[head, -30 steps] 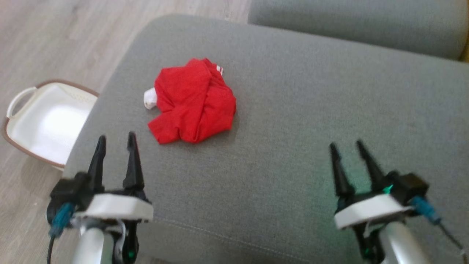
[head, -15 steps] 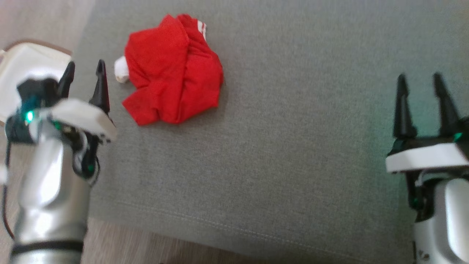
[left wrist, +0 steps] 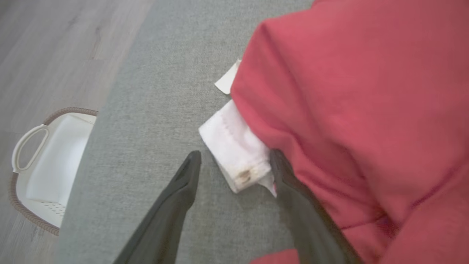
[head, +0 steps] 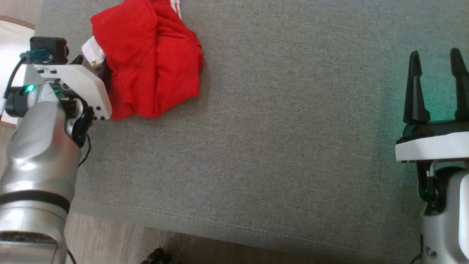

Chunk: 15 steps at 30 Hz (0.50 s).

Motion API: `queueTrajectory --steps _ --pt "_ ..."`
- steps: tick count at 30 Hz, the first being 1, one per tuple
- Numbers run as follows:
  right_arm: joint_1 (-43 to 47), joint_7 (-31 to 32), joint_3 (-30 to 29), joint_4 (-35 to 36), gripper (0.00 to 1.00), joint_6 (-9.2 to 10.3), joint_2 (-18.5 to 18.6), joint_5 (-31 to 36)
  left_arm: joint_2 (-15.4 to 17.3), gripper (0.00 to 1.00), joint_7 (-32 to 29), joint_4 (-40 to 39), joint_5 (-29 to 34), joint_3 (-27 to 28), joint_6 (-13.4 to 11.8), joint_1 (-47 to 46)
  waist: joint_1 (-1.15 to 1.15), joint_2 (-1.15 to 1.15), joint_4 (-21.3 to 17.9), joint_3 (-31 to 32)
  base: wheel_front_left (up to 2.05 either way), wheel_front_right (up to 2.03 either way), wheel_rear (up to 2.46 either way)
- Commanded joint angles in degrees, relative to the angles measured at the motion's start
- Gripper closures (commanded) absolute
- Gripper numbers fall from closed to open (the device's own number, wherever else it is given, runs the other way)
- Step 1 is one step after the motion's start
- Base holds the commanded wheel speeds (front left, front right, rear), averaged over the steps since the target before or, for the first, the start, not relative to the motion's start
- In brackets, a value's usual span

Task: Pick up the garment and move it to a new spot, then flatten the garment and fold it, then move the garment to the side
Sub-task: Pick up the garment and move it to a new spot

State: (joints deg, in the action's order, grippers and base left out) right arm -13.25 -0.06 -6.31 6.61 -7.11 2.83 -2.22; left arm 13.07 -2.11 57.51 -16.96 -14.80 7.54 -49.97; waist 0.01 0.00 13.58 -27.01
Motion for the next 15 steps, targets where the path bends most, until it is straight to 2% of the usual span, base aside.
queueTrajectory --steps 1,4,5,7,10,15 --pt "-0.66 0.22 1.36 2.50 0.00 -0.37 0.05 0.53 3.75 0.00 -0.26 -0.24 -0.74 0.60 -0.08 -1.82 -0.01 0.00 -0.42 -0.36 0.00 0.00 0.00" --pt "-0.54 0.46 1.31 3.04 0.00 -0.37 0.05 0.54 4.57 0.00 -0.16 2.59 -2.39 -1.21 -0.07 -3.04 -0.01 0.00 -1.01 -0.61 0.00 0.00 0.00" --pt "-0.50 0.48 1.21 3.15 0.00 -0.37 0.05 0.53 4.47 0.07 -0.44 3.42 -3.18 -1.87 -0.07 -3.24 -0.01 0.00 -1.18 -0.61 0.00 0.00 0.00" --pt "-0.43 0.39 1.03 3.13 0.00 -0.37 0.05 0.34 4.14 1.00 -0.42 4.35 -4.57 -3.01 -0.07 -3.45 -0.01 0.00 -1.46 -0.35 0.00 0.00 0.00" --pt "-0.25 -0.14 1.13 2.40 0.00 -0.37 0.05 -0.25 5.13 1.00 2.42 5.18 -5.75 -3.51 -0.06 -3.94 -0.01 0.00 -1.89 0.69 0.00 0.00 0.00" --pt "-0.06 -2.06 1.66 -0.09 0.00 -0.37 0.05 -2.30 7.58 1.00 13.47 4.57 -6.08 -1.76 -1.35 -5.94 -0.01 0.00 -2.96 4.07 0.00 0.00 0.00"
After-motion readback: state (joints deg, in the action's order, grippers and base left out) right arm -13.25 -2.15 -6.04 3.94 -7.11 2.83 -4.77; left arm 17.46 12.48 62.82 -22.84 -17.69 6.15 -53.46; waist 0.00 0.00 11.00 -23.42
